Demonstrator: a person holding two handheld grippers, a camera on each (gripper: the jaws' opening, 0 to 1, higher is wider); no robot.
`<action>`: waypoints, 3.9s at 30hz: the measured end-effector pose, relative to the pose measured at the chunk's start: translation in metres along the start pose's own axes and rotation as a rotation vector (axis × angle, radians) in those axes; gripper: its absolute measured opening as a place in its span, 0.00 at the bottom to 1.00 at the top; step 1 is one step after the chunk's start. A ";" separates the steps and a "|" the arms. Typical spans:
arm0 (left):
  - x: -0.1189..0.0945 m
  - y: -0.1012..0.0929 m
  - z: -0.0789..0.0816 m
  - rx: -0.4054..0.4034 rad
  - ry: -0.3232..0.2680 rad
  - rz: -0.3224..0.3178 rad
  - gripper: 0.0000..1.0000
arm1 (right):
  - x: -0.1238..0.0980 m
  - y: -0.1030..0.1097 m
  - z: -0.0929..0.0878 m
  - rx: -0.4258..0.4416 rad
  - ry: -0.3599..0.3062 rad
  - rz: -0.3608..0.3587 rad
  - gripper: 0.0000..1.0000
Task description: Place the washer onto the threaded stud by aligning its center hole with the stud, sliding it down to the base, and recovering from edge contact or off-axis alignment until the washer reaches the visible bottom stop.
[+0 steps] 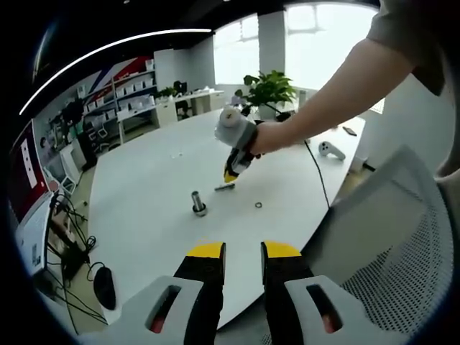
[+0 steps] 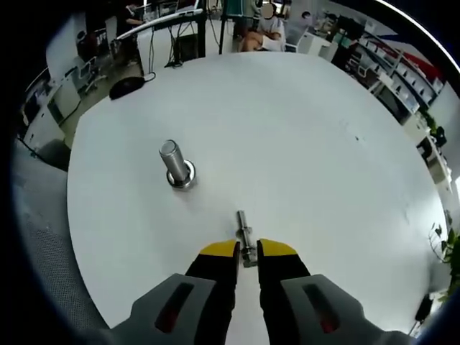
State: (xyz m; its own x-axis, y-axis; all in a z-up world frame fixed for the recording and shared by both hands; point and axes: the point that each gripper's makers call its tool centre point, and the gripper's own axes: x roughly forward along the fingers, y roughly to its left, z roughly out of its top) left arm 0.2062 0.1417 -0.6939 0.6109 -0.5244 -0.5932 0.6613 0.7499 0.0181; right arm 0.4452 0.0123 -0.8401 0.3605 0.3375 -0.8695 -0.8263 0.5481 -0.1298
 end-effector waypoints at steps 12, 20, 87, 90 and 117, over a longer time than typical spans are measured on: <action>-0.001 0.001 0.000 -0.011 -0.003 -0.001 0.17 | 0.030 0.003 0.012 -0.019 0.037 0.027 0.13; -0.001 0.002 0.001 -0.017 -0.008 0.001 0.17 | 0.028 0.013 0.007 -0.026 0.076 0.051 0.12; 0.000 0.000 -0.001 0.024 0.009 0.017 0.17 | -0.041 -0.001 -0.032 0.171 -0.186 0.001 0.09; -0.001 0.001 -0.001 0.020 0.006 0.021 0.17 | -0.043 -0.001 -0.035 0.167 -0.178 0.000 0.09; -0.001 0.003 0.001 0.023 0.001 0.032 0.17 | -0.044 -0.003 -0.038 0.123 -0.131 -0.001 0.10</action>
State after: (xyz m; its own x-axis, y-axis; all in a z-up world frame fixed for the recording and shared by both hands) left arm 0.2077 0.1444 -0.6926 0.6316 -0.4994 -0.5930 0.6509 0.7571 0.0558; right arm 0.4151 -0.0338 -0.8194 0.4211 0.4290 -0.7991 -0.7694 0.6355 -0.0643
